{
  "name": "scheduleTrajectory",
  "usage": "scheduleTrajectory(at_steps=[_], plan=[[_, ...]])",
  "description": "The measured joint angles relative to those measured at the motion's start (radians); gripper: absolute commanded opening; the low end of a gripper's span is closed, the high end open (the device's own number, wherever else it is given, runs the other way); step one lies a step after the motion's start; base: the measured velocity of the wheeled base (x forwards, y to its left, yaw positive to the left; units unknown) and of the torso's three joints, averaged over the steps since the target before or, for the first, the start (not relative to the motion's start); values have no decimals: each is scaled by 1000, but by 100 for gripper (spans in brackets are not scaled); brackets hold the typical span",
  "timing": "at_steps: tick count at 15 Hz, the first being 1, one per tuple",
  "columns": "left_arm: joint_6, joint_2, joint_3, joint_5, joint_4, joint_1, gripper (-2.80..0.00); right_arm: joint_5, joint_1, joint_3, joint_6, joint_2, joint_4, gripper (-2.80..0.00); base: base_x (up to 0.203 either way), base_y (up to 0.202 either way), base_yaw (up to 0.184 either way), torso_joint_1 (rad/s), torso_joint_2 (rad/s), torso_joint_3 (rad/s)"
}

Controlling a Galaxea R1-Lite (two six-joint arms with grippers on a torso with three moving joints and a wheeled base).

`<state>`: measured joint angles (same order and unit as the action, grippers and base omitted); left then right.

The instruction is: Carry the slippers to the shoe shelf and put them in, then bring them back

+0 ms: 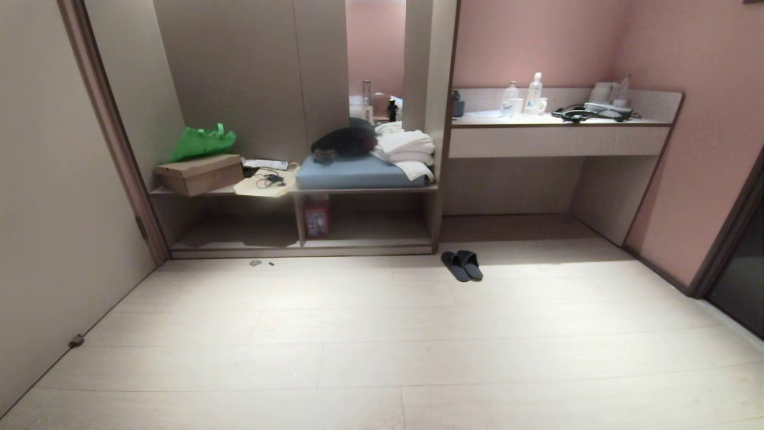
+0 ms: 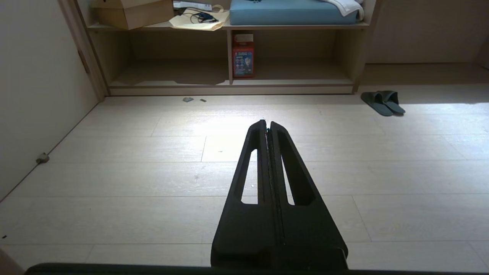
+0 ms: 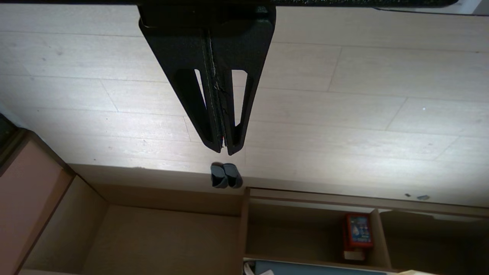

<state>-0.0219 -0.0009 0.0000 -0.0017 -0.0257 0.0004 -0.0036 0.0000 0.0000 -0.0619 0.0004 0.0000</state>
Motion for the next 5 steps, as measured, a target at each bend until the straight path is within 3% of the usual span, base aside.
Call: scheduleTrajectory(at_steps=[5], plan=[[0, 0, 0, 0, 0, 0, -280, 9, 0, 0, 20, 0, 0, -280, 0, 0, 0, 0, 0, 0]])
